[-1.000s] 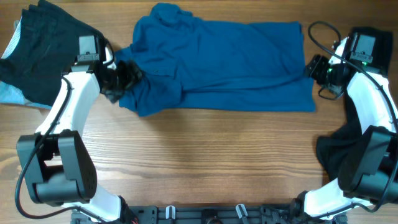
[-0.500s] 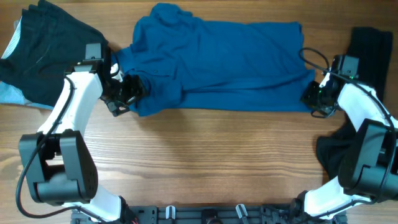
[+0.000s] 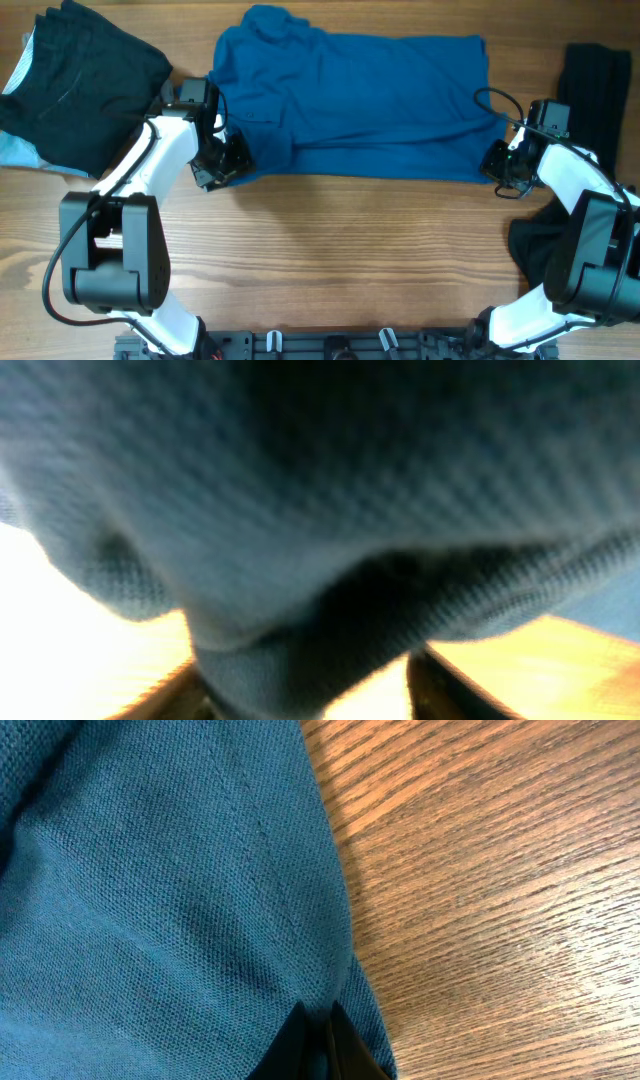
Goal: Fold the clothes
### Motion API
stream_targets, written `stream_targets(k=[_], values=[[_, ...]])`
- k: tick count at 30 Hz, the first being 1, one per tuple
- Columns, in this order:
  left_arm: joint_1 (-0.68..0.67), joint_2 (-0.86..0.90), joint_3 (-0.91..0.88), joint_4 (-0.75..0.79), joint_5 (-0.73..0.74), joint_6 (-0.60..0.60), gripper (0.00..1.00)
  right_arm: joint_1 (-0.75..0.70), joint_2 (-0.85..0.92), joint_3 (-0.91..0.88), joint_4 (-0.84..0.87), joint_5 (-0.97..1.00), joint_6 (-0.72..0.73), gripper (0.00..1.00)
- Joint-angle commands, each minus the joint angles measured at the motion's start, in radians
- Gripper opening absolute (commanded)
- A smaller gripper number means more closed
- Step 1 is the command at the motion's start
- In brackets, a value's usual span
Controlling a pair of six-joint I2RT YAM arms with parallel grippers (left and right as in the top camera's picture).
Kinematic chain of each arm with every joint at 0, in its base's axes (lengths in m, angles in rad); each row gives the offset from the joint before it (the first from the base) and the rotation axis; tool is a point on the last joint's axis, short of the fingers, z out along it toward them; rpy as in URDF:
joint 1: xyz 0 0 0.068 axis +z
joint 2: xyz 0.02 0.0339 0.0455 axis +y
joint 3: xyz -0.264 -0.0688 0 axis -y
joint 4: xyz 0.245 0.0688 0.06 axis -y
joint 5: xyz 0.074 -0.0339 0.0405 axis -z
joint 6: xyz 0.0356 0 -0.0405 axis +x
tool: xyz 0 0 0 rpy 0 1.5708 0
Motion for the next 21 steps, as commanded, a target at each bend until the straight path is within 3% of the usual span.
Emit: stream_targets(k=[1,2,4,7,11,12,13,14,17,21], values=[[-0.003,0.008,-0.005,0.03,-0.021,0.01,0.19,0.003,0.019,-0.026,-0.006,-0.001,0.0,0.07],[-0.003,0.008,-0.005,0.04,-0.019,0.008,0.04,0.003,0.019,-0.026,-0.006,-0.001,0.0,0.07],[-0.003,0.003,0.008,0.056,0.045,0.009,0.04,0.003,0.019,-0.026,-0.006,-0.001,0.0,0.07],[0.002,-0.025,0.089,0.093,0.288,0.117,0.04,0.003,0.019,-0.026,-0.006,-0.001,0.0,0.07],[0.061,-0.071,0.254,0.253,0.323,0.037,0.04,0.003,0.019,-0.026,-0.006,0.006,-0.001,0.08],[0.085,-0.072,0.28,0.286,0.3,-0.015,0.13,0.003,0.019,-0.026,-0.007,0.006,-0.001,0.08],[0.11,-0.072,0.291,0.303,0.274,-0.079,0.36,0.003,0.019,-0.026,-0.007,0.006,0.0,0.08],[0.137,-0.072,0.291,0.293,0.272,-0.132,0.7,0.003,0.019,-0.026,-0.006,0.006,-0.001,0.09],[0.162,-0.06,0.291,0.122,0.204,-0.094,0.84,0.003,0.019,-0.026,-0.005,0.006,-0.001,0.09],[0.164,-0.051,0.283,-0.221,-0.177,-0.042,0.91,0.003,0.019,-0.026,-0.004,0.006,0.0,0.09]])
